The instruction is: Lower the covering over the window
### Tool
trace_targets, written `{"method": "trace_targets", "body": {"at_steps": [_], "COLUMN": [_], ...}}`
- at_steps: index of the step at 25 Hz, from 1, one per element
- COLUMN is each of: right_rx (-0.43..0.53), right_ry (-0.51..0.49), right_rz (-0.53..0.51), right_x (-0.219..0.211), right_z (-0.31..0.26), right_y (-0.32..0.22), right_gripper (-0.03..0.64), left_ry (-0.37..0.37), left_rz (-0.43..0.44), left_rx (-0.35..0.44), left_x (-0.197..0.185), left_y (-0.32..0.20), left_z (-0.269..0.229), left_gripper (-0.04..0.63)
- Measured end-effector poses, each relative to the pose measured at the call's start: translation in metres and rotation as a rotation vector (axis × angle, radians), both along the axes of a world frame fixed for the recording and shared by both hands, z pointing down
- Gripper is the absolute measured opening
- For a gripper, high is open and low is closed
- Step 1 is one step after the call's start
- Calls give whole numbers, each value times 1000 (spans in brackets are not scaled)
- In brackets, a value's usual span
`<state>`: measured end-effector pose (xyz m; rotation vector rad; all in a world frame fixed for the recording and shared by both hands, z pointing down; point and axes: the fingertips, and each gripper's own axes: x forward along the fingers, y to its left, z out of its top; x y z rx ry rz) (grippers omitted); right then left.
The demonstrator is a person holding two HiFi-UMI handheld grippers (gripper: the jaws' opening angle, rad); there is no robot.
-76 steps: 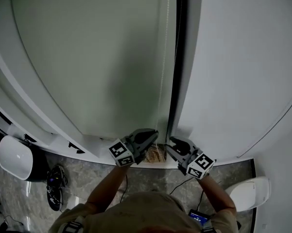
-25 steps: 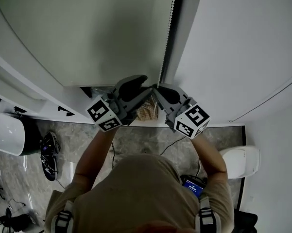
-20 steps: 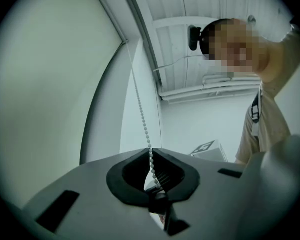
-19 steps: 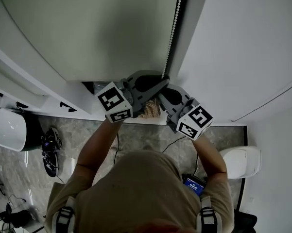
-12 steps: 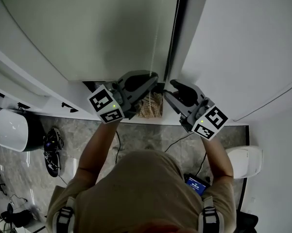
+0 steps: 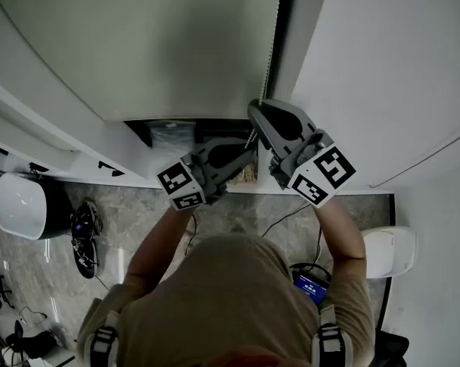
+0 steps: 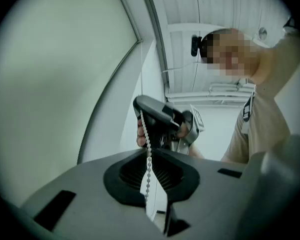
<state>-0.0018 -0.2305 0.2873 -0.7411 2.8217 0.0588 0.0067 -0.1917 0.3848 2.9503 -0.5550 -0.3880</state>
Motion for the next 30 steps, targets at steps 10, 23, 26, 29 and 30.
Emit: {"method": "trace_targets", "body": {"at_steps": [10, 23, 26, 29, 30], "right_rx": [-176, -194, -203, -227, -224], "right_ry": [98, 116, 110, 137, 151], "right_rz": [-77, -71, -88, -130, -154], "right_x": [-12, -5, -7, -12, -14], "right_z": [98, 111, 111, 120, 125], "right_y": [19, 27, 28, 30, 33], "right_gripper": [17, 17, 17, 17, 17], "left_ry": [-73, 9, 19, -62, -91], "left_rz": [-57, -6, -5, -44, -58], "left_rx": [196, 57, 40, 67, 77], "left_x": [3, 4, 4, 4, 3], "left_y": [-22, -21, -21, -24, -24], "left_z": [-89, -66, -65, -55, -50], "left_gripper": [31, 33, 28, 26, 25]}}
